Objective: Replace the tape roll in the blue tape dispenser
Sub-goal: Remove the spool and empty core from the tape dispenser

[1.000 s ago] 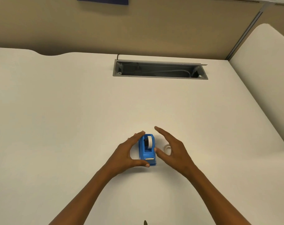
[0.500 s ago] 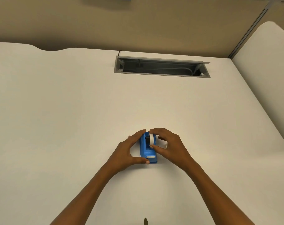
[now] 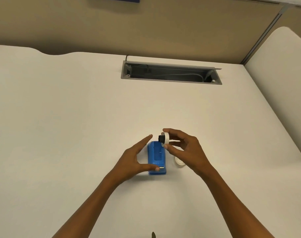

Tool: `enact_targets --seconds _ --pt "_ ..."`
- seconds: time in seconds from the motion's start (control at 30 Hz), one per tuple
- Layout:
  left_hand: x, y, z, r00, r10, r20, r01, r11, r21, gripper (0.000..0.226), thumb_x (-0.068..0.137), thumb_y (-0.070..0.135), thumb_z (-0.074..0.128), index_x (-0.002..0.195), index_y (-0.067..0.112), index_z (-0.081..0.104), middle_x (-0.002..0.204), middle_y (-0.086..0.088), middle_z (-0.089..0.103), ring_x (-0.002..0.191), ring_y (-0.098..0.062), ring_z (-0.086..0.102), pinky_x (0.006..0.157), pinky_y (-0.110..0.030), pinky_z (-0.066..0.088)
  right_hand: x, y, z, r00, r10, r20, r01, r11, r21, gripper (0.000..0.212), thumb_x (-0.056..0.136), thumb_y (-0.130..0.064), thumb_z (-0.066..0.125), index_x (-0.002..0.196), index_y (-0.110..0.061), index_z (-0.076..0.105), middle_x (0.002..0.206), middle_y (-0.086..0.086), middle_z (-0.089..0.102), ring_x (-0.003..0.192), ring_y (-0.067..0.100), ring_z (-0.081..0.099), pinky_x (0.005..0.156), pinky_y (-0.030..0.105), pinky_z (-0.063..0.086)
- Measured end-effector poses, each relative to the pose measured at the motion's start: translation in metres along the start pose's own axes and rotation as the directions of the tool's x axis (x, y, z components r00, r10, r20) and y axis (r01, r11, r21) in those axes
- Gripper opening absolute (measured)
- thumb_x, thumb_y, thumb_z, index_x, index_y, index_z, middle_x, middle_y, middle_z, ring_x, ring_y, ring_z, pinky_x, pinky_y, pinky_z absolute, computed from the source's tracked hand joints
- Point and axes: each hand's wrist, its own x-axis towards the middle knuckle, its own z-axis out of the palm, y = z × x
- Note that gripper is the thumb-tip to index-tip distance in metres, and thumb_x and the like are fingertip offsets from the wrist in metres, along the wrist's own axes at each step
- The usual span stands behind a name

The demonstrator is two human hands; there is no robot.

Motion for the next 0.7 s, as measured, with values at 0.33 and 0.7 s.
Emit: enact_targets --seconds 0.33,0.7 --pt "-0.013 0.049 -0.006 0.979 0.066 -0.195 -0.13 0.933 -0.337 0.032 0.076 0.012 0.074 0.105 0.027 0.07 0.107 0.008 0.072 0.099 -0.008 0.067 0.081 -0.014 0.052 -0.017 -0.025 0.004 0.995 0.095 0.022 -0.097 0.97 0.223 0.032 0.082 -0.017 0.07 0.112 -0.027 0.067 0.102 0.004 0.07 0.08 0.021 0.072 0.077 0.024 0.056" --pt "-0.019 0.061 -0.004 0.973 -0.078 -0.219 -0.04 0.872 -0.489 0.024 0.074 0.014 0.075 0.097 0.02 0.074 0.098 -0.001 0.075 0.094 -0.014 0.069 0.085 -0.023 0.051 -0.023 -0.034 0.01 0.993 0.113 -0.038 -0.1 0.965 0.243 0.047 0.066 -0.046 0.07 0.104 -0.019 0.073 0.092 0.002 0.077 0.076 0.021 0.073 0.074 0.027 0.058"
